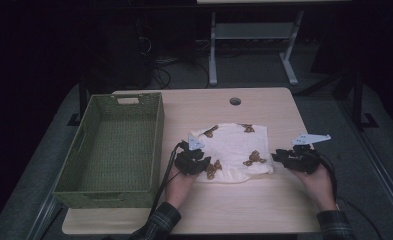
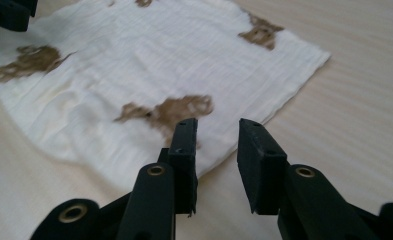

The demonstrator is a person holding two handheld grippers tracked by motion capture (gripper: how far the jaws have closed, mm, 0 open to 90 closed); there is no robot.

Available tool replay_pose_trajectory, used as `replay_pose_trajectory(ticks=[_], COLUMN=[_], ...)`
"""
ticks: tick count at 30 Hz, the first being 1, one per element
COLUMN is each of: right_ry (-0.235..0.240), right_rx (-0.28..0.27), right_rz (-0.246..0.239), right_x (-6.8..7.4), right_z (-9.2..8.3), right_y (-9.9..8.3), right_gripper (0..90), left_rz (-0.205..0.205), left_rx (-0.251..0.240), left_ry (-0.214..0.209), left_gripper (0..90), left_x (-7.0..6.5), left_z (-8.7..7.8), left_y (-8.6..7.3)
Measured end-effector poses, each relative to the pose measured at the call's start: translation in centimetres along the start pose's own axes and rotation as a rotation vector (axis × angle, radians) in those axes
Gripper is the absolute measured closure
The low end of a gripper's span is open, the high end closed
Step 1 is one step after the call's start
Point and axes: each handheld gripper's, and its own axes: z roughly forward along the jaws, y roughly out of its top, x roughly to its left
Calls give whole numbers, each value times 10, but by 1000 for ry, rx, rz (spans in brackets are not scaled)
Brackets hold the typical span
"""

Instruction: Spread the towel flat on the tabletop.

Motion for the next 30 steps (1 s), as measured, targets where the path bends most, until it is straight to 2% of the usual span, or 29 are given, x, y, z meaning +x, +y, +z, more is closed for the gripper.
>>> replay_pose_trajectory(ticks=[6,9,11,13,14,16,17,19,20,22,24,27,29,30], right_ry=[46,44,47,41,41,33,36,47,35,31,36,34,18,17], right_rx=[50,63,83,110,111,108,105,100,114,117,96,51,49,46], right_rz=[6,10,13,8,7,-2,14,15,0,-8,-15,-11,-18,-14], right_x=[21,28,32,35,36,35,35,32,33,33,31,27,25,24], right_z=[-5,-5,-3,1,3,6,7,11,12,12,7,-10,-18,-22], right_y=[-24,-29,-32,-36,-37,-36,-35,-33,-32,-30,-27,-23,-24,-25], right_gripper=[657,650,644,638,638,656,670,748,836,855,865,871,871,871], left_rz=[30,45,76,120,135,138,124,125,128,119,130,139,147,166], left_rx=[22,35,57,64,69,77,74,68,68,62,63,59,59,70], left_ry=[-36,-63,-73,-59,-49,-46,-46,-37,-30,-22,-15,-6,-3,3], left_gripper=[604,598,579,565,563,559,559,559,560,560,561,561,560,560], left_x=[-4,-8,-12,-15,-16,-15,-15,-16,-16,-18,-20,-24,-26,-26], left_z=[-15,-18,-18,-17,-17,-15,-14,-14,-14,-12,-14,-17,-17,-17], left_y=[-23,-30,-32,-34,-34,-36,-36,-36,-36,-37,-39,-43,-44,-45])
